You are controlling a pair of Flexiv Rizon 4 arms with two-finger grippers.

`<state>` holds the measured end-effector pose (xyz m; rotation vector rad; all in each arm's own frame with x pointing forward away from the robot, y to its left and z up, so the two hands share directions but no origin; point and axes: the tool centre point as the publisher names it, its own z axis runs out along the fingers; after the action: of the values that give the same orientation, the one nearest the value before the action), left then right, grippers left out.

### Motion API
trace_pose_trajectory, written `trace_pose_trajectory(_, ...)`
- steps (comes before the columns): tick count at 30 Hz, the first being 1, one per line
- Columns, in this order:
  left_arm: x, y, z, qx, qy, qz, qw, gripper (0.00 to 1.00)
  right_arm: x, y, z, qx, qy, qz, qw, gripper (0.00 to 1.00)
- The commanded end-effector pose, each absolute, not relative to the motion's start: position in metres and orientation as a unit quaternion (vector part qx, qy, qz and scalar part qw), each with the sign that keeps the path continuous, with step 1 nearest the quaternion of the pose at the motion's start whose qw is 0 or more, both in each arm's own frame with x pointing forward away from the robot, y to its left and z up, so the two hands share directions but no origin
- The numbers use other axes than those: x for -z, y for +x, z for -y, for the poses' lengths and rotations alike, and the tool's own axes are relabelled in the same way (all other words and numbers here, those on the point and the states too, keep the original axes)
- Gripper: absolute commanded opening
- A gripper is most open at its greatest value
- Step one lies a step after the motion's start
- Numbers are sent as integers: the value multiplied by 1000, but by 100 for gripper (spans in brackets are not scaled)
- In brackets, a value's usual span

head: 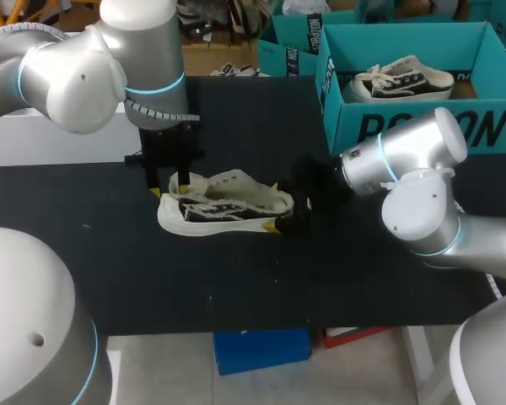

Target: Take the shoe out of the shoebox, open the shoe tongue, remove and reinsert the insole, then place the shoe into the shoebox

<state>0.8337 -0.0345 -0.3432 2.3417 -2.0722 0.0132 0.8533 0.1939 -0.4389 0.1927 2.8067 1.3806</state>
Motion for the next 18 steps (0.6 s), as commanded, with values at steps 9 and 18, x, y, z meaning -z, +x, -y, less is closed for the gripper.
trace_pose_trajectory(9, 284, 808, 49, -24, 711, 702, 10, 100, 441, 855, -194, -441, 62, -895, 5, 0)
trace_pose_trajectory(18, 270, 809, 74, 33, 795, 605, 4, 0, 441, 855, -194, -441, 62, -895, 5, 0)
